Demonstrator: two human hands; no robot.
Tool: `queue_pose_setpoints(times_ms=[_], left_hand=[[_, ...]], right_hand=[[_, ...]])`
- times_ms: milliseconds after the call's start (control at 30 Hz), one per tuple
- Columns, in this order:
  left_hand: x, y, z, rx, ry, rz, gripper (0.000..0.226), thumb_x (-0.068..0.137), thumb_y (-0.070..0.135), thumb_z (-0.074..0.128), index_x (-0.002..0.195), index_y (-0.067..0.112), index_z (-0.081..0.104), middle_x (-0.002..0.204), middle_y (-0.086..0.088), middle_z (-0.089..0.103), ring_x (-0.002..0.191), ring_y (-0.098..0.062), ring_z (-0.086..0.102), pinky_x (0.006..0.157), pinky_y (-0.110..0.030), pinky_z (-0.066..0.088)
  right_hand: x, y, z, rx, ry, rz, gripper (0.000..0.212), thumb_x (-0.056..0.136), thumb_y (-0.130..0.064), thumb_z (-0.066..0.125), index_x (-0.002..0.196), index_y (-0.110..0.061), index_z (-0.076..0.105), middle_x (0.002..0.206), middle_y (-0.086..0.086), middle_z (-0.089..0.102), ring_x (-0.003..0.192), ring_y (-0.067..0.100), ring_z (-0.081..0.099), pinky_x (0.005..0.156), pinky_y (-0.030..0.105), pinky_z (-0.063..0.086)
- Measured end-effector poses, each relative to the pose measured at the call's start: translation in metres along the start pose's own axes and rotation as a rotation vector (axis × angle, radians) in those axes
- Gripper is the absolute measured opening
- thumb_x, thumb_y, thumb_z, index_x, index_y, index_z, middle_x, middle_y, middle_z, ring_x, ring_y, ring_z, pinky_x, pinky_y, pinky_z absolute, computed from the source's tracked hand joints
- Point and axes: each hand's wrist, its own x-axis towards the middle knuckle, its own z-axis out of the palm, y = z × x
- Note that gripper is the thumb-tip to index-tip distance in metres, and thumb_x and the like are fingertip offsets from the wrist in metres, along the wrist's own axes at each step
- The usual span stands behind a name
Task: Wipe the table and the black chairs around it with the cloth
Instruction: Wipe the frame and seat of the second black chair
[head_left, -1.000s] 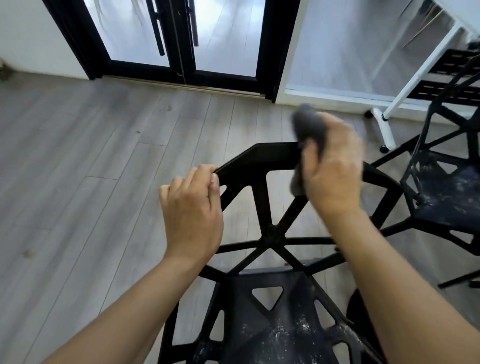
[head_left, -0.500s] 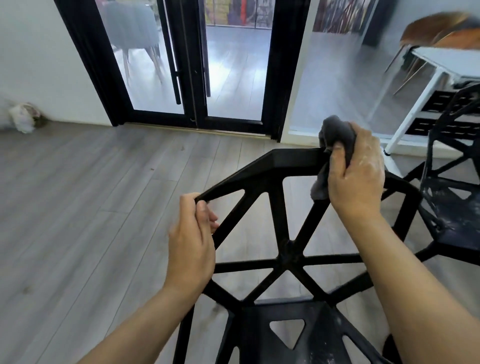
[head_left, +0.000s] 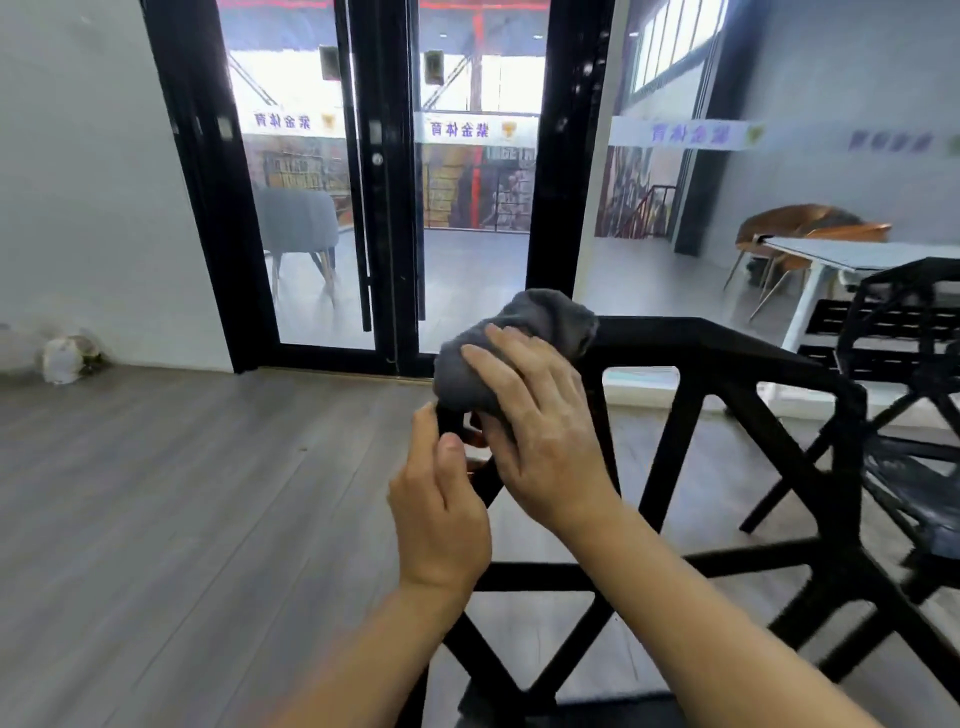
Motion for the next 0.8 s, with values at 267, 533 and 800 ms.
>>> queue_pose_setpoints(times_ms=[267, 533, 800], left_hand=[[-0.002, -0.006, -0.003, -0.067, 0.003, -0.076, 0.039, 0.099, 0.03, 0.022, 0.092, 0.019, 0.059, 0.069, 0.002, 0.063, 0.067, -0.017, 0.062, 0.065, -0.044, 0.051], [0.013, -0.006, -0.022, -0.158, -0.169, -0.395, 0.041, 0.107, 0.027, 0.038, 0.08, 0.019, 0.068, 0.074, 0.004, 0.071, 0.074, -0.016, 0.066, 0.065, -0.029, 0.051], [-0.069, -0.038, -0.078, 0.224, -0.56, -0.357, 0.03, 0.109, 0.033, 0.031, 0.12, 0.049, 0.055, 0.096, 0.02, 0.069, 0.092, 0.003, 0.065, 0.084, -0.026, 0.052]], right_hand=[[0.012, 0.06, -0.036, -0.153, 0.144, 0.46, 0.042, 0.1, -0.012, 0.05, 0.141, -0.014, 0.052, 0.139, 0.008, 0.055, 0.131, 0.029, 0.048, 0.117, 0.044, 0.033], [-0.02, -0.051, 0.007, 0.04, 0.049, 0.173, 0.046, 0.096, -0.007, 0.06, 0.142, -0.014, 0.058, 0.151, 0.011, 0.048, 0.14, 0.029, 0.043, 0.118, 0.043, 0.034], [0.02, 0.001, -0.024, -0.058, -0.017, 0.298, 0.041, 0.091, -0.022, 0.065, 0.131, -0.019, 0.061, 0.131, 0.004, 0.057, 0.122, 0.026, 0.049, 0.107, 0.043, 0.038]])
